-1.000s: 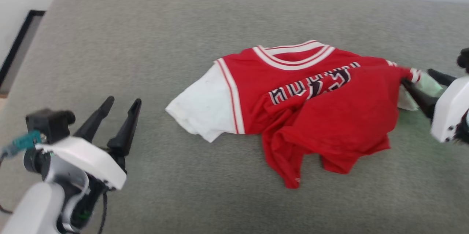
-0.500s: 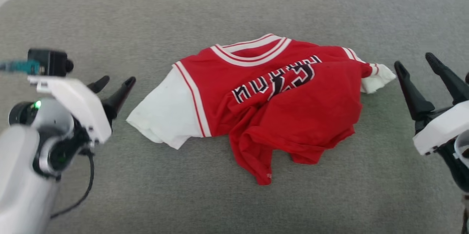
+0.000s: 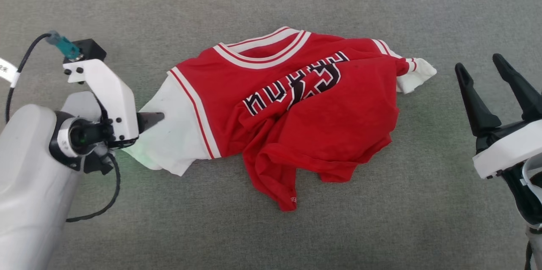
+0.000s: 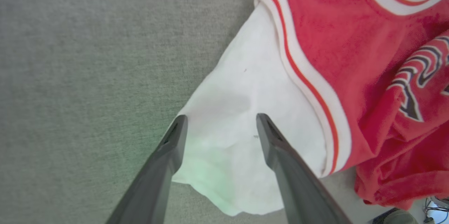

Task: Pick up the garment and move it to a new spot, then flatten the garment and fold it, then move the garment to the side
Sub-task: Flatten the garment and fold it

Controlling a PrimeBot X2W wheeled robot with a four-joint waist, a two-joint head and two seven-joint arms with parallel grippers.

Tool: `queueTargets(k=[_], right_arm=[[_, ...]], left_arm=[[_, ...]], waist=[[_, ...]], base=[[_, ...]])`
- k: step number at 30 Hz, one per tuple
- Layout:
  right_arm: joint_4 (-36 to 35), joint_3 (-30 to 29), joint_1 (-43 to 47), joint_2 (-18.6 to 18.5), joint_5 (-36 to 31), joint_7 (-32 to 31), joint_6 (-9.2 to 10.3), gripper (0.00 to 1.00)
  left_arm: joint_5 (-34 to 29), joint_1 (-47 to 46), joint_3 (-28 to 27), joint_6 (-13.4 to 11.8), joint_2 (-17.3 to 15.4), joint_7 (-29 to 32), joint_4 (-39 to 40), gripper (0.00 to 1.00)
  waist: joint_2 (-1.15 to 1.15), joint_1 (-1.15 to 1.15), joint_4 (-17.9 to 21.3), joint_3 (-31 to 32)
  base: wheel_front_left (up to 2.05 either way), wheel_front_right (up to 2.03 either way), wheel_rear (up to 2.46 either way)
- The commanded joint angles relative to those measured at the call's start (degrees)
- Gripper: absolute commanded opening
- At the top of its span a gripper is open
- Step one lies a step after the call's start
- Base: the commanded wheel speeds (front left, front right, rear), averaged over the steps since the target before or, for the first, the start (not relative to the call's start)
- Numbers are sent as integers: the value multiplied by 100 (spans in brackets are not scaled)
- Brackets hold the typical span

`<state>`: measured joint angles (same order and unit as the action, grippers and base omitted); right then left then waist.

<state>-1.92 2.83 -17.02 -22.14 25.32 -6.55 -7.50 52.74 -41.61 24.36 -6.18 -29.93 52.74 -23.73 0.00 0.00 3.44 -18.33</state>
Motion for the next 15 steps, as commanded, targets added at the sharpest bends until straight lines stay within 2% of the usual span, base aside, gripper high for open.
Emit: queueTargets(k=[1,8,15], right_arm=[[-41,-22,-15,-14,20,-6,2,100],[-54,1,-95,-16,101,-31,2,100],[-15,72,-134,-88,235,-248,2,100]], left_arm=[[49,-68,10,-54,34,75,-30,100],[-89,-85,217,-411,-61,611,-397,100],[-59,68,224,-626,-82,739,-850,100]], waist=[[0,0,25,-26],[0,0,93,-138],[0,0,104,-231]], base=[[0,0,0],[0,0,0],[0,0,0]])
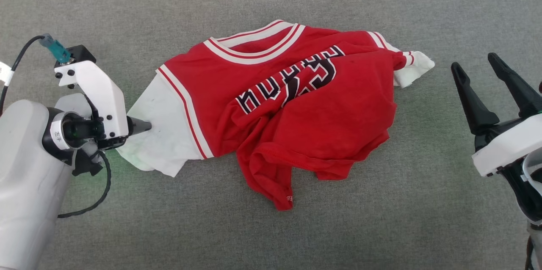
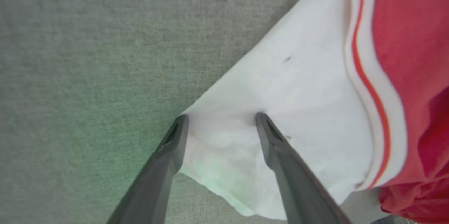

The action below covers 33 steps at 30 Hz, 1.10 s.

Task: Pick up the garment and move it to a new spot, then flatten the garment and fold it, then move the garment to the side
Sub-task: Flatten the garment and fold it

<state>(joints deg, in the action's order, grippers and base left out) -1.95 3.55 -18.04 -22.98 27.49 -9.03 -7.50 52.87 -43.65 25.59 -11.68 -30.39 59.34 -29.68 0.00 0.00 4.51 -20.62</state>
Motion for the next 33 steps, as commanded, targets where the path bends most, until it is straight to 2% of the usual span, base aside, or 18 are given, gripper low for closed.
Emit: queueTargets(k=[1,6,7,8,9,12,18,24,25,32,33], right_arm=[[-13,13,-45,-25,36,-44,2,100],[28,83,-154,-162,130,-314,2,100],[46,91,-167,-179,154,-379,2,100],[71,91,-178,-201,185,-436,2,100],[85,105,-205,-252,185,-499,2,100],[208,125,-316,-360,350,-854,2,100],[678,245,-842,-532,691,-1650,1,100],[1504,381,-1554,-688,938,-2491,1,100],[1504,381,-1554,-688,938,-2491,1,100],[2340,1078,-2087,-676,1134,-3366,-1,100],[2440,1219,-2112,-670,1165,-3483,-1,40]], left_arm=[[-107,294,135,-100,-71,111,-318,100],[-150,336,168,-154,-119,132,-458,100],[-171,350,197,-148,-133,150,-484,90],[-174,361,210,-175,-124,166,-513,47],[-168,358,233,-89,-92,134,-467,0],[67,295,139,71,141,35,-411,0],[68,155,157,157,235,-77,-343,0],[114,8,204,259,475,-201,-279,0],[114,8,204,259,475,-201,-279,0],[41,-96,315,382,613,-327,-296,0],[46,-90,318,399,626,-350,-304,0]], waist=[[0,0,-8,-18],[0,0,-63,-85],[0,0,-81,-98],[0,0,-103,-107],[0,0,-129,-121],[0,0,-223,-197],[0,0,-372,-396],[0,0,-625,-640],[0,0,-625,-640],[0,0,-855,-834],[0,0,-874,-843]], base=[[0,0,0],[0,0,0],[0,0,0],[0,0,0],[0,0,0],[0,0,0],[0,0,0],[0,0,0],[0,0,0],[0,0,0],[0,0,0]])
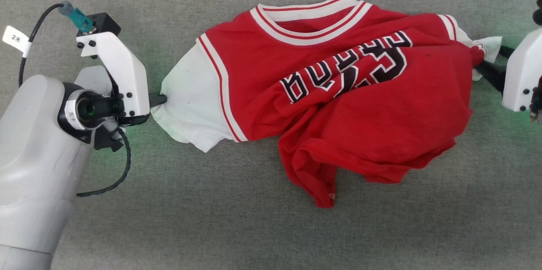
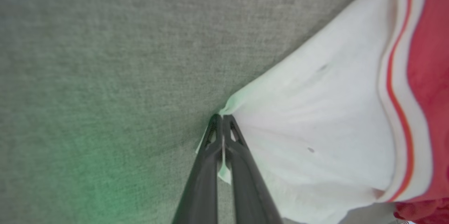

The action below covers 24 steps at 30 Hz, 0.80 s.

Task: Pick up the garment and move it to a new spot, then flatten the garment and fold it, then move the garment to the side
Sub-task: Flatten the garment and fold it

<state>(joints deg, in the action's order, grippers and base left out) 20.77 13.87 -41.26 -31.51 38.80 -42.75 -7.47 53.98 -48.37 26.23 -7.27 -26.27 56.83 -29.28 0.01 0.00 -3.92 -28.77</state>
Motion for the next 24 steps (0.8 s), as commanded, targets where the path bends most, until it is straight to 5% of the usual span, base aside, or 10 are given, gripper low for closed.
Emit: queueTargets(k=[1,24], right_arm=[[235,278,165,200,88,-151,-4,0],[-650,446,-1003,-53,111,904,-3,0]], left_arm=[[-62,381,261,-45,234,-111,-357,0],[-130,-684,-288,-68,-330,-475,374,0]], waist=[[-1,0,-50,-33],[-1,0,213,1658]], base=[[0,0,0],[0,0,0]])
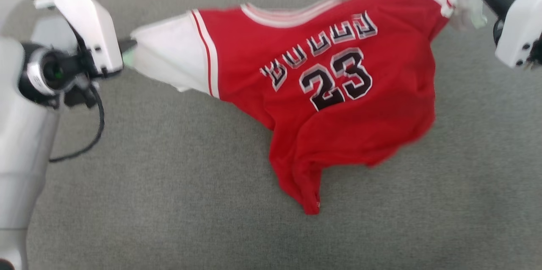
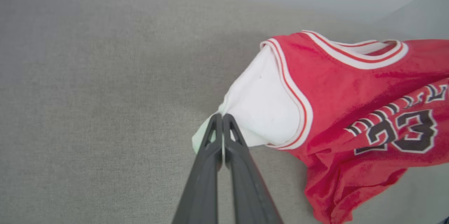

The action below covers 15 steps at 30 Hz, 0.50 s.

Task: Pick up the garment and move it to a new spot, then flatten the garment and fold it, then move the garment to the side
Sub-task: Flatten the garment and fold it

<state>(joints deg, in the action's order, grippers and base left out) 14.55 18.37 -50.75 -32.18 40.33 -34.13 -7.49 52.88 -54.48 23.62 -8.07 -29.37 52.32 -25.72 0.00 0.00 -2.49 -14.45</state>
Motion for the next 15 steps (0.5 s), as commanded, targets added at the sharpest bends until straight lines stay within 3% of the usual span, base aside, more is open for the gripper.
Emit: queueTargets(k=[1,15], right_arm=[[-40,8,-125,36,-62,97,1,0],[66,143,-1058,322,-272,477,0,0]], left_arm=[[-10,-138,-53,-4,-16,-47,50,0],[-155,-951,-121,70,-62,-146,352,0]], waist=[[0,0,85,305],[0,0,223,954]], base=[[0,0,0],[0,0,0]])
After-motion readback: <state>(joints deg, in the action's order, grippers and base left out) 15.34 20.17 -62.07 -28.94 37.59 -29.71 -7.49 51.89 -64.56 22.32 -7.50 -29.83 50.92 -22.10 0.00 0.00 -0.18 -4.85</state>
